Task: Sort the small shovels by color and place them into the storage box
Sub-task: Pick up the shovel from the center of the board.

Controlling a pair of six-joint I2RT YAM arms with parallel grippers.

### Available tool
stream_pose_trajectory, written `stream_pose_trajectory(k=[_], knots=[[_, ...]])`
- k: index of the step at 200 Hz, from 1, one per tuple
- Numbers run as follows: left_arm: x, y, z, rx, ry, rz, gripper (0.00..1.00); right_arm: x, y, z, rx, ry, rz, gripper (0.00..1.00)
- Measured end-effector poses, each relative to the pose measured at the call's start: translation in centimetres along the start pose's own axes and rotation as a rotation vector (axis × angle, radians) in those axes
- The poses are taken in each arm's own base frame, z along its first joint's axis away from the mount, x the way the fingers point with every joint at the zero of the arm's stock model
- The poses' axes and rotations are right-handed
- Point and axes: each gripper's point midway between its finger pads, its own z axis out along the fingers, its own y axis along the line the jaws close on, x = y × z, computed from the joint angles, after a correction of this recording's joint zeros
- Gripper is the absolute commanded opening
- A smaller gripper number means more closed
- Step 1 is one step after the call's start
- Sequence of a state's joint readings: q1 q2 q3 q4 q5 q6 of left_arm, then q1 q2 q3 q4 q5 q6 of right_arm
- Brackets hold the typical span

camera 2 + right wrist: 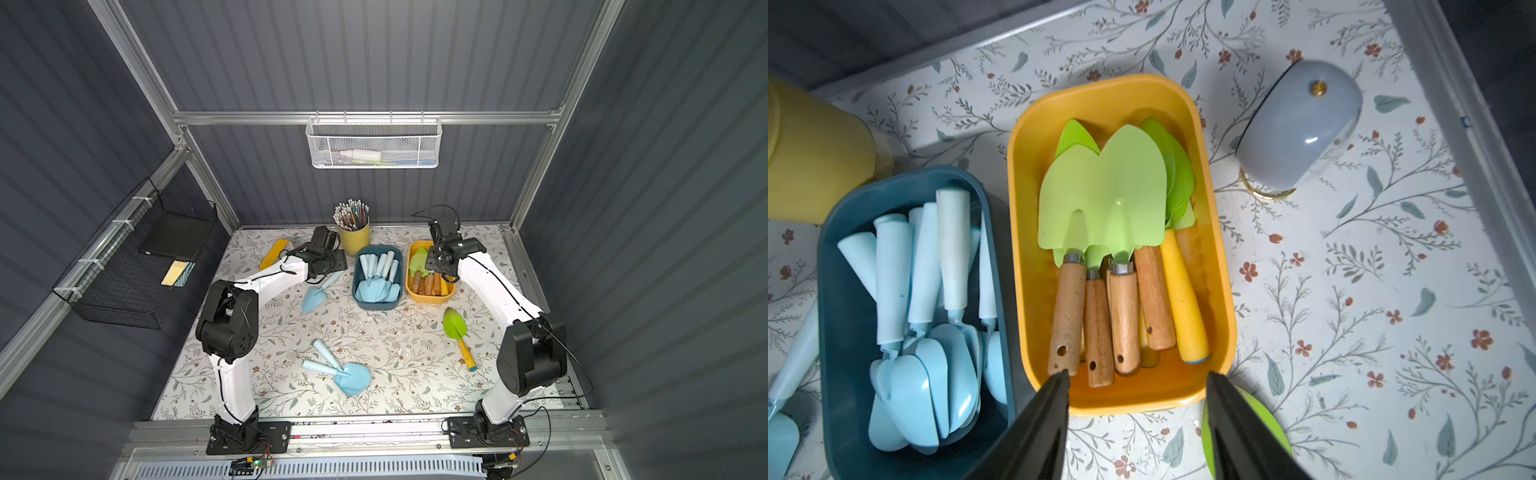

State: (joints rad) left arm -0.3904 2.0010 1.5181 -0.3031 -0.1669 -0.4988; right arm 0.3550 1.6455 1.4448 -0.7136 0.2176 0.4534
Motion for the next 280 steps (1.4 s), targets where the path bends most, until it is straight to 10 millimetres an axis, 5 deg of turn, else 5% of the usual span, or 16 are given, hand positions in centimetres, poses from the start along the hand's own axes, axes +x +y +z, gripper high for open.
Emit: stream_pose_trajectory(k=[35,146,168,220,262,280], knots=[[0.7,2.8,1.3,-0.087,0.033,0.034,0.69,1.3,-0.2,0.8,0.005,0.038,0.01,0.57],[5.0,3.9,3.7,-0.127,0.148,0.121,0.64,2.7,-0.4,1.6,0.002,0.075,0.039,0.57],[6.2,4.3,4.1,-0.131,0.179,0.13,0.54,3.2,-0.6,1.9,0.004,0.085,0.046,0.57],[6.3,3.8,4.3,-0.101,0.183,0.148,0.03,3.3,-0.4,2.1,-0.014,0.09,0.063,0.57],[6.4,3.5,3.2,-0.102,0.207,0.157,0.0,3.5,-0.3,2.3,-0.022,0.095,0.066,0.57],[4.6,1.8,1.6,-0.085,0.188,0.171,0.0,3.6,-0.3,2.3,-0.024,0.097,0.068,0.57]])
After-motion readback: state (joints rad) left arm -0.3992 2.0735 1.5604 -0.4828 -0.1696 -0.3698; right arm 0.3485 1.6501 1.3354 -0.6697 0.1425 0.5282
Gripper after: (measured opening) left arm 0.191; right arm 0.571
